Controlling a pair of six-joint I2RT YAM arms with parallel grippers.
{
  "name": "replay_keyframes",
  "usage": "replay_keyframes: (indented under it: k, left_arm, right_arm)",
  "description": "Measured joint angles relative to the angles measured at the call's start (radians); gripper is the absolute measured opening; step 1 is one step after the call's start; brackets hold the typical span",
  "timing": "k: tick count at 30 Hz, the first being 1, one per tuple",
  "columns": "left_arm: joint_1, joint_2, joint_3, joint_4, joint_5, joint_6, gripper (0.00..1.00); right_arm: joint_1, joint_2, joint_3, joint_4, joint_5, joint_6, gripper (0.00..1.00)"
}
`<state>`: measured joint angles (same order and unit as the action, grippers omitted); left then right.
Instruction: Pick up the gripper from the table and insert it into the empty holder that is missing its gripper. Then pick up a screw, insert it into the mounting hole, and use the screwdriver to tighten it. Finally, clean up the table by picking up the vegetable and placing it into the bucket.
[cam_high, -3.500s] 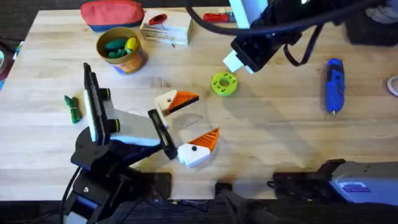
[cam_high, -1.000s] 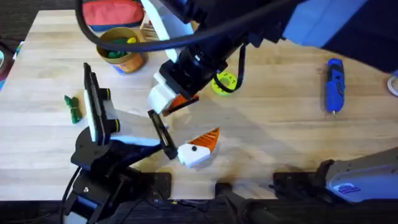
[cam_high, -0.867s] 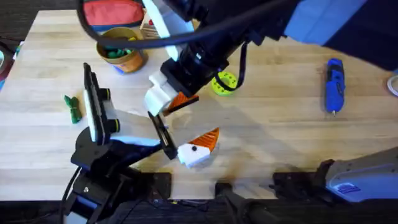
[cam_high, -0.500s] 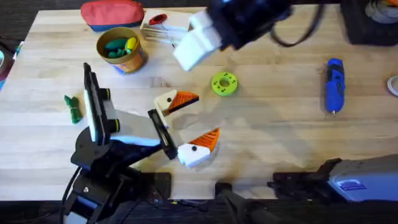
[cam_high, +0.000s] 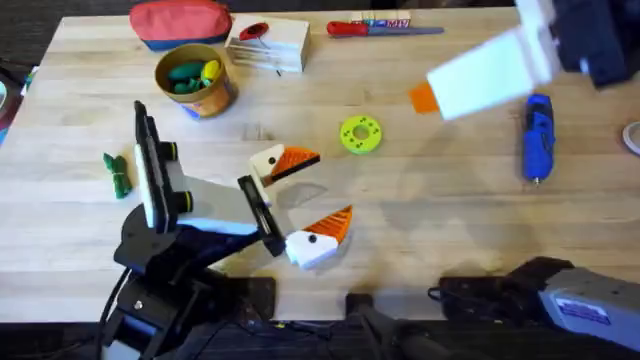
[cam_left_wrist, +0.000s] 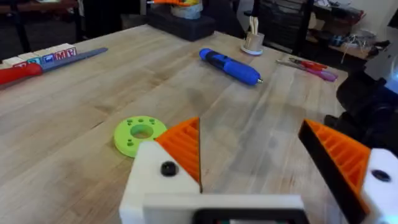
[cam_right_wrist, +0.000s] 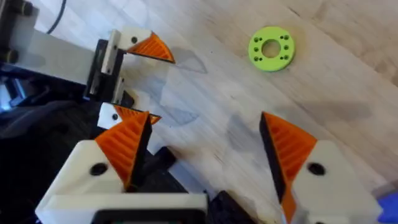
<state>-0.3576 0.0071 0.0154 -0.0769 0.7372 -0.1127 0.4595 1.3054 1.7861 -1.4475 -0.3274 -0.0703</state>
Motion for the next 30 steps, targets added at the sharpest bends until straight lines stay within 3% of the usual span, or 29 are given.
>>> replay_keyframes:
  k: [5, 6, 12, 13, 16, 20, 22, 30]
  left_arm:
    - [0.000, 0.000, 0.000, 0.000, 0.000, 0.000, 0.978]
    - [0.000, 0.000, 0.000, 0.000, 0.000, 0.000, 0.978]
    - [0.000, 0.000, 0.000, 0.000, 0.000, 0.000, 0.976]
    - [0.000, 0.000, 0.000, 0.000, 0.000, -0.001, 0.943]
    - [0.000, 0.000, 0.000, 0.000, 0.000, 0.001, 0.636]
    - [0.000, 0.000, 0.000, 0.000, 0.000, 0.005, 0.063]
    - [0.000, 0.000, 0.000, 0.000, 0.000, 0.007, 0.009]
    - [0.000, 0.000, 0.000, 0.000, 0.000, 0.007, 0.006]
  right_arm:
    - [0.000, -0.123, -0.224, 0.120, -0.104, -0.006, 0.992]
    - [0.000, -0.183, -0.370, 0.190, -0.184, -0.012, 0.993]
    - [0.000, -0.237, -0.543, 0.215, -0.336, -0.102, 0.992]
    - [0.000, -0.237, -0.552, 0.217, -0.350, -0.114, 0.993]
    - [0.000, -0.236, -0.563, 0.222, -0.378, -0.145, 0.992]
    - [0.000, -0.227, -0.565, 0.244, -0.397, -0.178, 0.992]
    - [0.000, -0.219, -0.565, 0.257, -0.400, -0.188, 0.992]
    - [0.000, -0.212, -0.566, 0.296, -0.403, -0.200, 0.992]
